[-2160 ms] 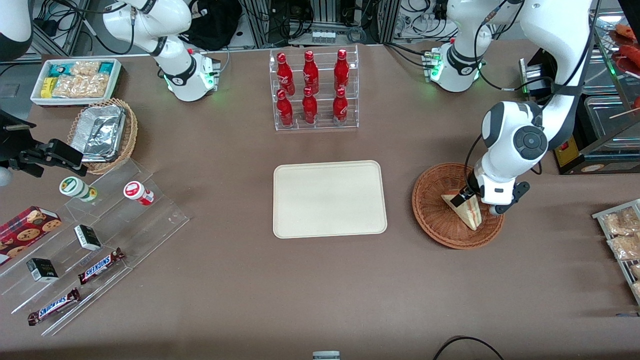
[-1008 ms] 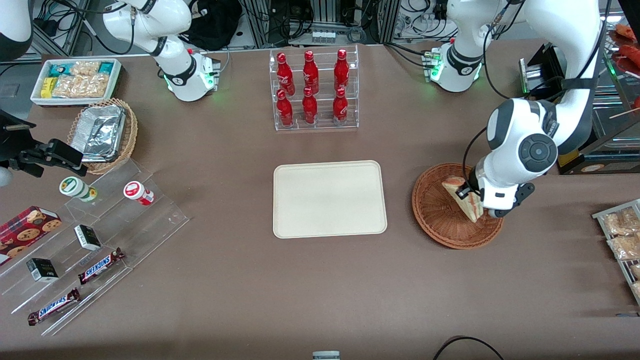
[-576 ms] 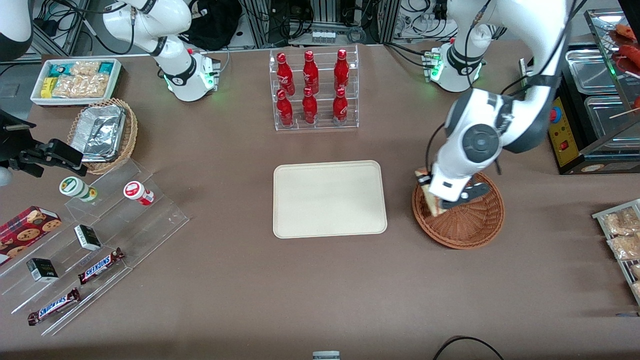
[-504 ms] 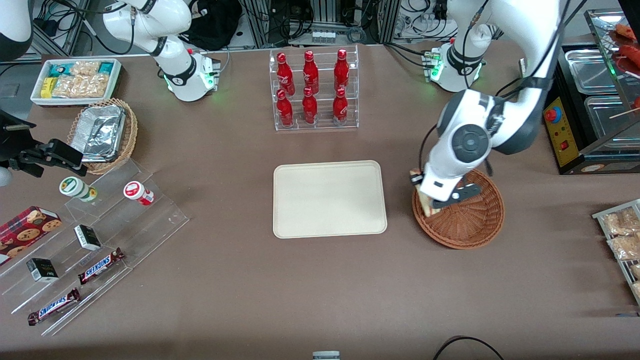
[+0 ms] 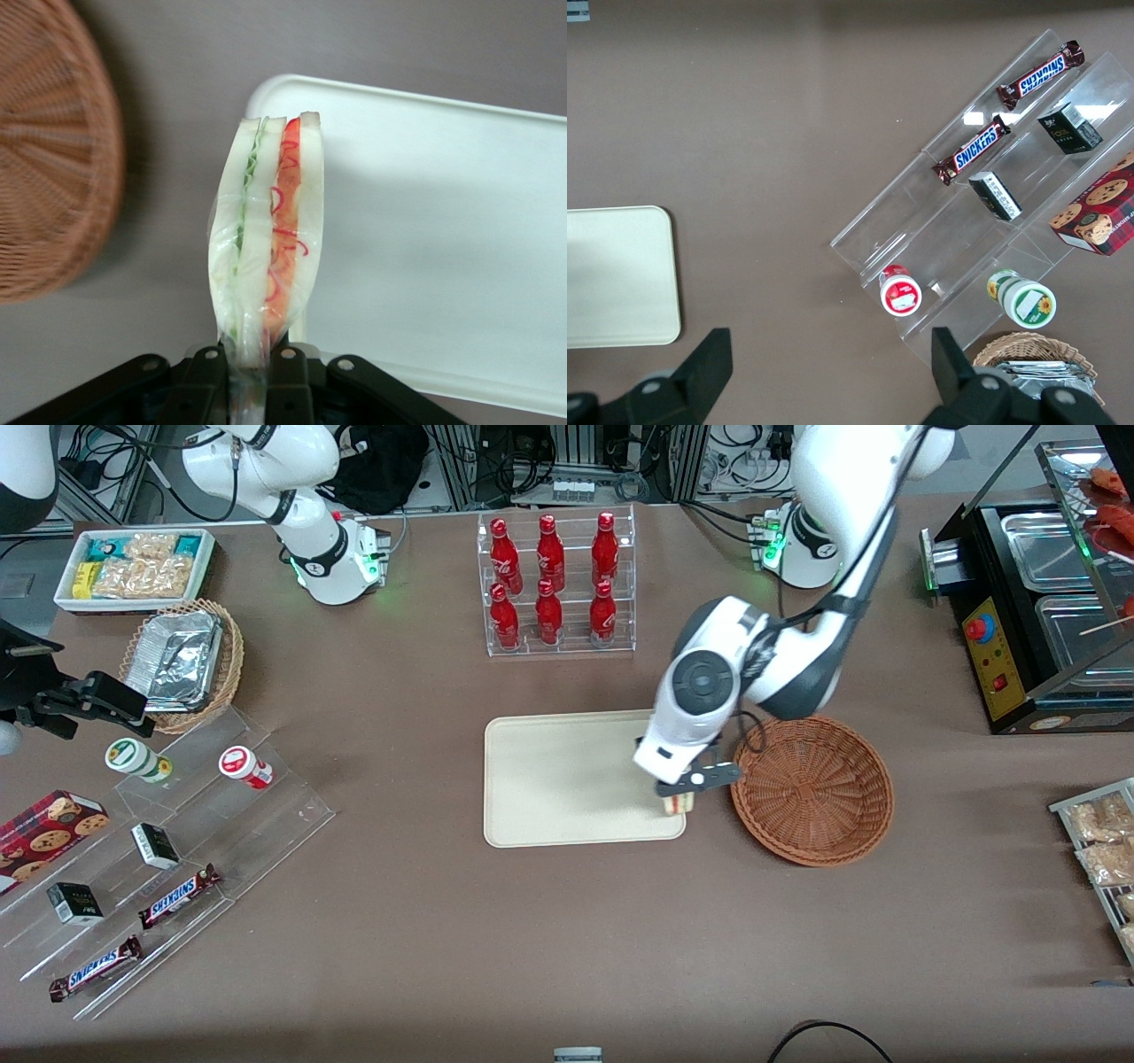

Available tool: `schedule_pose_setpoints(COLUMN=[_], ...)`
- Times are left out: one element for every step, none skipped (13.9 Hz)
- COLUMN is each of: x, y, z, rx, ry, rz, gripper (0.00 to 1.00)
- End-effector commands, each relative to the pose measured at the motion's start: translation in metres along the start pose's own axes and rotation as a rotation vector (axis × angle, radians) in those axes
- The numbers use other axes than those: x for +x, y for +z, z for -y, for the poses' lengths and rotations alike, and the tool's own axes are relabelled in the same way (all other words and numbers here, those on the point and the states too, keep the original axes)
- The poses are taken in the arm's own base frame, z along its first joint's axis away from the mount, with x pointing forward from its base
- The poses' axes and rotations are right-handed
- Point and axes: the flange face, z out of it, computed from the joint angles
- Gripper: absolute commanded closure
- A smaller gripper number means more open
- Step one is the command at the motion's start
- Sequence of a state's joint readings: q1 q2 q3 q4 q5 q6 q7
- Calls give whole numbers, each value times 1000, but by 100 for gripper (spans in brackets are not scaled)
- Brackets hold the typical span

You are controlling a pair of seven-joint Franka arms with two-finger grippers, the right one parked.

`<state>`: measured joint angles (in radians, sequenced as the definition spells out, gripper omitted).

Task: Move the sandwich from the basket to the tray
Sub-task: 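Lift the sandwich and carry it with the left gripper over the cream tray, then lower the sandwich onto the tray and open the left gripper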

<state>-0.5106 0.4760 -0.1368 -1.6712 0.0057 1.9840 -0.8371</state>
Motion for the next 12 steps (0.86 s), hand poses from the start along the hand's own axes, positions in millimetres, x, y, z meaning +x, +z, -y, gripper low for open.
schedule_pose_setpoints(x=[6,5,-1,-3,-11,-17,-23,-28,-31,-42,-49,-51], y=[14,17,22,26,32,35,39,44,47,48,48,49], z=[-45,-56,-72,-81,-93,-102,-109,-113,-116,-125,-130,-131], rx=[-15,-21,-35,-55,-78,-92,-97,-96,-97,-101,-107,-104], ry=[-49,-51,-52,-68,-71,-70,-70,-66,-68,-55,-46,-43], rz=[-3,-4,-13,-26,-44,-57,-62,-60,-62,-70,-77,-77], gripper=[94,94,94,94,94,94,94,94,94,94,94,94])
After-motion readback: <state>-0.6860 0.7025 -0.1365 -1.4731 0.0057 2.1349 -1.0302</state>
